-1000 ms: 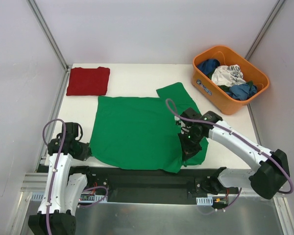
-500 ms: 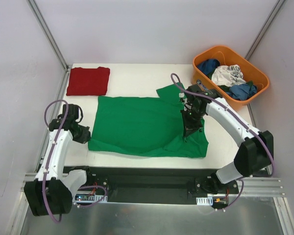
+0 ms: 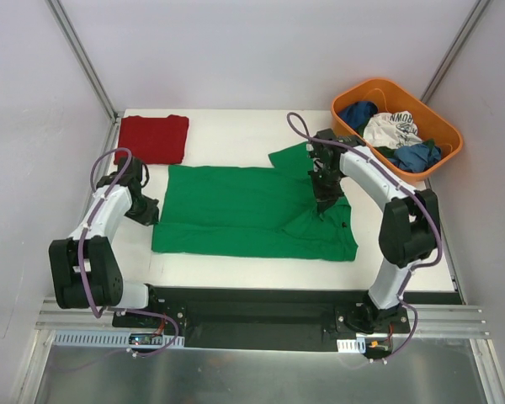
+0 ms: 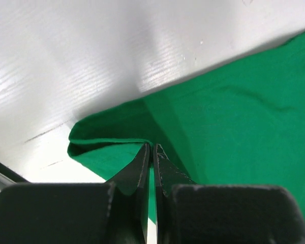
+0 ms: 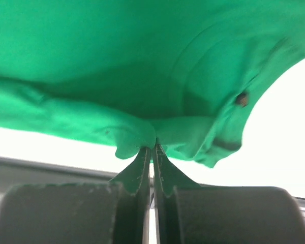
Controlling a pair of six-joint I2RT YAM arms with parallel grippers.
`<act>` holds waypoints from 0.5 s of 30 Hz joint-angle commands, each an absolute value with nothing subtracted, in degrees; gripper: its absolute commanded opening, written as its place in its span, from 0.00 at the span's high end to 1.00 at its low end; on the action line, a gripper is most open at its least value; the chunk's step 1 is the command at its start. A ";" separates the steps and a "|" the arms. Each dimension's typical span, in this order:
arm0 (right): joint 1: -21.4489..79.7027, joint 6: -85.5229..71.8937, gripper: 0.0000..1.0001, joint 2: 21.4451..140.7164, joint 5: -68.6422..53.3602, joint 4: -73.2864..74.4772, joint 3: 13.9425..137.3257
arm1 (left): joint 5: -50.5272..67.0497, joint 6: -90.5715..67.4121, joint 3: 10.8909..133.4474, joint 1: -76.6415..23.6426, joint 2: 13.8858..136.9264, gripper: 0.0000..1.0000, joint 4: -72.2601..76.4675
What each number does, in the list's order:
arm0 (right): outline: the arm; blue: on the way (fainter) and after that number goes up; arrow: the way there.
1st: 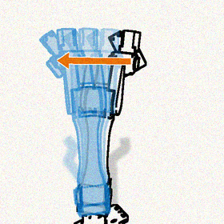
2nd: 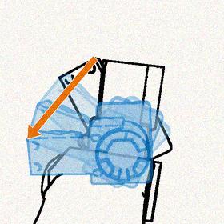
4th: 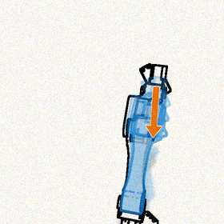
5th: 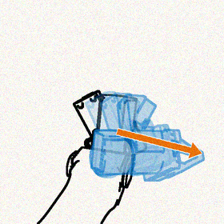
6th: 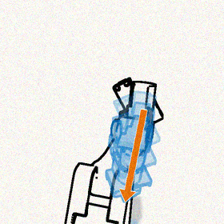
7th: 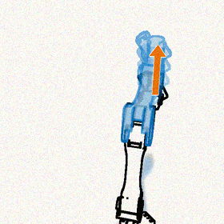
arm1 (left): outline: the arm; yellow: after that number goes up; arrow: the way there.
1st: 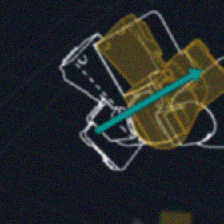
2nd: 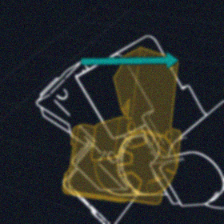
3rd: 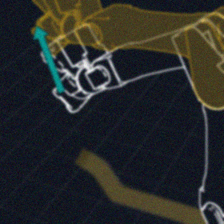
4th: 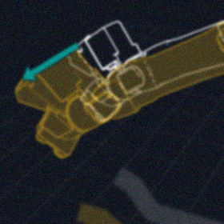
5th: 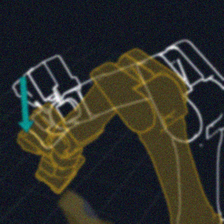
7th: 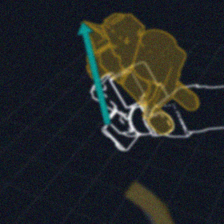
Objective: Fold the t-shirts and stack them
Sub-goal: Fold the flattened tshirt in 1/3 of the way
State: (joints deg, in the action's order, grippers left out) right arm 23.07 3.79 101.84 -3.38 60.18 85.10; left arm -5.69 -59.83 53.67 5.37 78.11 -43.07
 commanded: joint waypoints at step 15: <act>21.01 3.87 0.03 95.73 0.65 50.82 80.20 | -5.19 -52.91 57.76 3.17 77.00 0.01 -40.87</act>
